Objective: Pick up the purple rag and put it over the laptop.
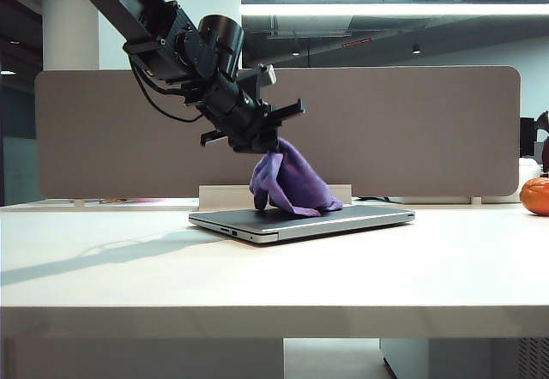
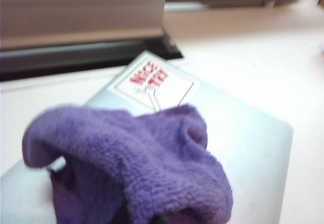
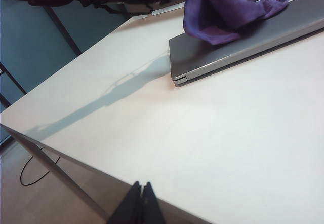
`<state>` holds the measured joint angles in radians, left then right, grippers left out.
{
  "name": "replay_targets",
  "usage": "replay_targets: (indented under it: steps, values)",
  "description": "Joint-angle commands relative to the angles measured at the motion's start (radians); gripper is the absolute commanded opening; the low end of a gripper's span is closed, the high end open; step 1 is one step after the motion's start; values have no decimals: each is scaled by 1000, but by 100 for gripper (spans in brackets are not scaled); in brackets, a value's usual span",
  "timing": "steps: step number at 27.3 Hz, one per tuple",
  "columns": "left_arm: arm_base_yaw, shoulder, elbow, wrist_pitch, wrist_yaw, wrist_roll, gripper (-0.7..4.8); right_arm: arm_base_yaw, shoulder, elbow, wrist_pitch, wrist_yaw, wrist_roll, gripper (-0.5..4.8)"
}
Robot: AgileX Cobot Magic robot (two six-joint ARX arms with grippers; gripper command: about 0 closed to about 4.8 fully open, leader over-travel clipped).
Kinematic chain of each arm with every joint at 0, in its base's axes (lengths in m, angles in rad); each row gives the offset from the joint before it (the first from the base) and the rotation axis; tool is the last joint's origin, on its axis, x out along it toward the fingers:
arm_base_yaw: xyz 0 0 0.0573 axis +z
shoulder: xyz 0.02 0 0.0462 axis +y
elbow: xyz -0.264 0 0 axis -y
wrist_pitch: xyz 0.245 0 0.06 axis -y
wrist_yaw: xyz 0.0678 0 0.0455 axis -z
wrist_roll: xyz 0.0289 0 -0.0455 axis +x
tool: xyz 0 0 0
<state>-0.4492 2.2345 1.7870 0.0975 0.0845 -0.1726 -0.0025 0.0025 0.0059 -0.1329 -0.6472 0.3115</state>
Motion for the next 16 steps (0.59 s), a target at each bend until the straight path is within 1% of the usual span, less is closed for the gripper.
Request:
replay_targets:
  steps: [1,3,4,10,13,16]
  values:
    - [1,-6,5,-30,9,8,81,0,-2,-3,10,2,2,22]
    - [1,-6,5,-45,6,8,178,0,-2,-3,10,1,2,22]
    - [1,-6,5,-54,6,8,209,0,-2,-3,10,1,2,22]
    - [1,-11,5,-113,6,8,342,0,-2,-3,10,1,2,22]
    - [2,-19,5,-163,5,8,380,1,-2,-3,10,2,2,22]
    - [2,-28,5,-208,6,8,382,1,-2,-3,10,1,2,22]
